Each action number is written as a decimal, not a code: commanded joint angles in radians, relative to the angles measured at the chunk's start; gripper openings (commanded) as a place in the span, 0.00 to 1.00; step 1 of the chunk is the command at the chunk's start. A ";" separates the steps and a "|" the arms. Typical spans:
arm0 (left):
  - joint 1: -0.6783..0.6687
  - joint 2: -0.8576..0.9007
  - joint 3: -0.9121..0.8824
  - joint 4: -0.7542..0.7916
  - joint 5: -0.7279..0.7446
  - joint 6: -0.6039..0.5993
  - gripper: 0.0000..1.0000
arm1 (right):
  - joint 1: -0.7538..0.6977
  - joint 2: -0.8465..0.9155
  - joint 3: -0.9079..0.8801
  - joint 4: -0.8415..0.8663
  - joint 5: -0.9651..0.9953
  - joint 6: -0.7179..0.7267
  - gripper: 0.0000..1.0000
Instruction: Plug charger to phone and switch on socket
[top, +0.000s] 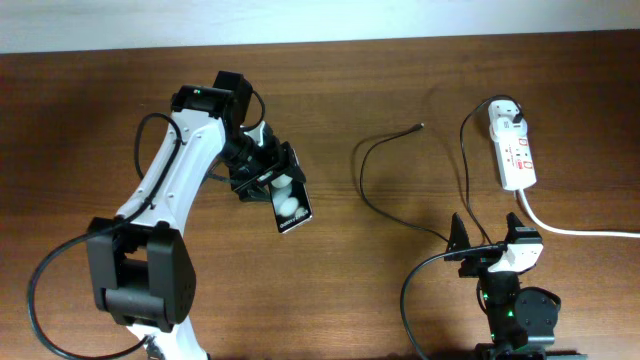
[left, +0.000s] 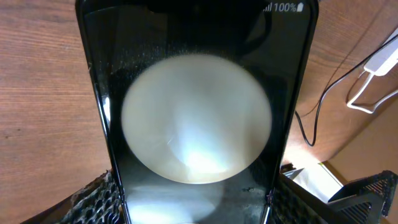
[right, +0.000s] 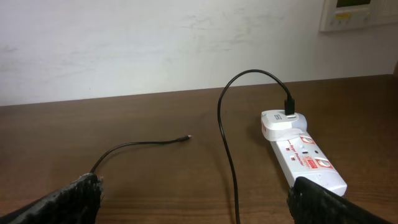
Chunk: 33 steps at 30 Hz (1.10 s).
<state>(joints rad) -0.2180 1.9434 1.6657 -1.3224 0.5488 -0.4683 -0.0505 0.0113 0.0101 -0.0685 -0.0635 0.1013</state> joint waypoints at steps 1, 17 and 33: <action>-0.002 0.007 0.004 -0.011 0.072 0.013 0.61 | 0.005 -0.005 -0.005 -0.007 0.008 0.000 0.99; -0.003 0.007 0.004 0.032 0.223 -0.044 0.62 | 0.005 -0.005 -0.005 0.021 -1.038 0.925 0.99; -0.002 0.007 0.004 0.167 0.225 -0.247 0.62 | 0.005 0.547 0.386 -0.101 -0.782 0.613 0.92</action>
<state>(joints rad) -0.2180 1.9453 1.6657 -1.1580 0.7425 -0.7052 -0.0505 0.4080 0.2642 -0.1047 -0.8803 0.8417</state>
